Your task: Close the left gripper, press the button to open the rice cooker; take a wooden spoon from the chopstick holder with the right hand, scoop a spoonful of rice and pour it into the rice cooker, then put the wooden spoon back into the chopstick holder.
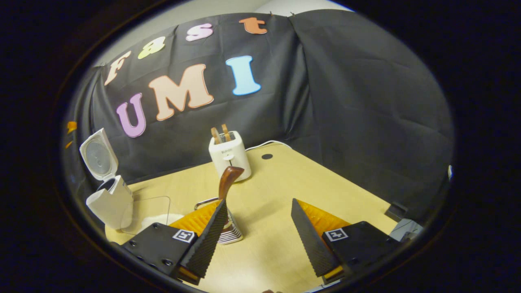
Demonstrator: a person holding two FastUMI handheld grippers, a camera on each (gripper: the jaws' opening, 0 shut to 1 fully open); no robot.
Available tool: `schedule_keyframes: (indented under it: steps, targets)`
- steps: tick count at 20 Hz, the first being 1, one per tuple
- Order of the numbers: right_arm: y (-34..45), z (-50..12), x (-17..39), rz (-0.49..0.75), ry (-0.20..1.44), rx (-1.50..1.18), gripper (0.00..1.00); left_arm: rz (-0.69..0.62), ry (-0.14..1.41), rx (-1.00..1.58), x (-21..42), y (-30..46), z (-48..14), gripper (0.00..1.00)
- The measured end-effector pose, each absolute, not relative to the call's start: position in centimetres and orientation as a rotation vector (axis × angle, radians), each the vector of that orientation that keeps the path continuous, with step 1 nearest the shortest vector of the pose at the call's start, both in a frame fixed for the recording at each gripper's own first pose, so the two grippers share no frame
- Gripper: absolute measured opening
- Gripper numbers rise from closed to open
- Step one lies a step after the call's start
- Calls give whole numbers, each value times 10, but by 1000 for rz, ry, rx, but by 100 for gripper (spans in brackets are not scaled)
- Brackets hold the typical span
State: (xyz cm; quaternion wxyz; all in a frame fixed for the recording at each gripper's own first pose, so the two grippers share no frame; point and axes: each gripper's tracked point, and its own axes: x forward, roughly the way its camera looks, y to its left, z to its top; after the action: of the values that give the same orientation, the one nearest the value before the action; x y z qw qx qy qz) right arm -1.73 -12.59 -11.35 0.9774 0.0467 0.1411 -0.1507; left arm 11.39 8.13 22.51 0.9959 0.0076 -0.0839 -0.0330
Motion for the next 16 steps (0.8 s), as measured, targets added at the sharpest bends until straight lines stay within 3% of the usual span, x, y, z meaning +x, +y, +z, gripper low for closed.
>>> schedule_keyframes:
  steps: [2, 8, 9, 10, 13, 14, 16]
  targets:
    - [-131, -113, -21, -327, 283, 95, 99, -46, -184, 24, 136, 92, 246, 89]
    - [-131, -116, -37, -373, 297, 73, 99, 23, -179, 22, 209, 130, 273, 96]
    - [-129, -115, -40, -378, 299, 73, 99, 30, -171, 25, 223, 136, 274, 89]
    - [-126, -115, -41, -383, 302, 74, 99, 39, -163, 23, 236, 141, 274, 92]
    - [-112, -106, -43, -381, 293, 69, 99, 60, -115, 6, 270, 154, 264, 87]
    - [-106, -102, -45, -379, 287, 58, 99, 66, -93, 2, 279, 157, 258, 91]
    - [-99, -93, -45, -373, 275, 45, 99, 86, -58, 12, 295, 165, 248, 91]
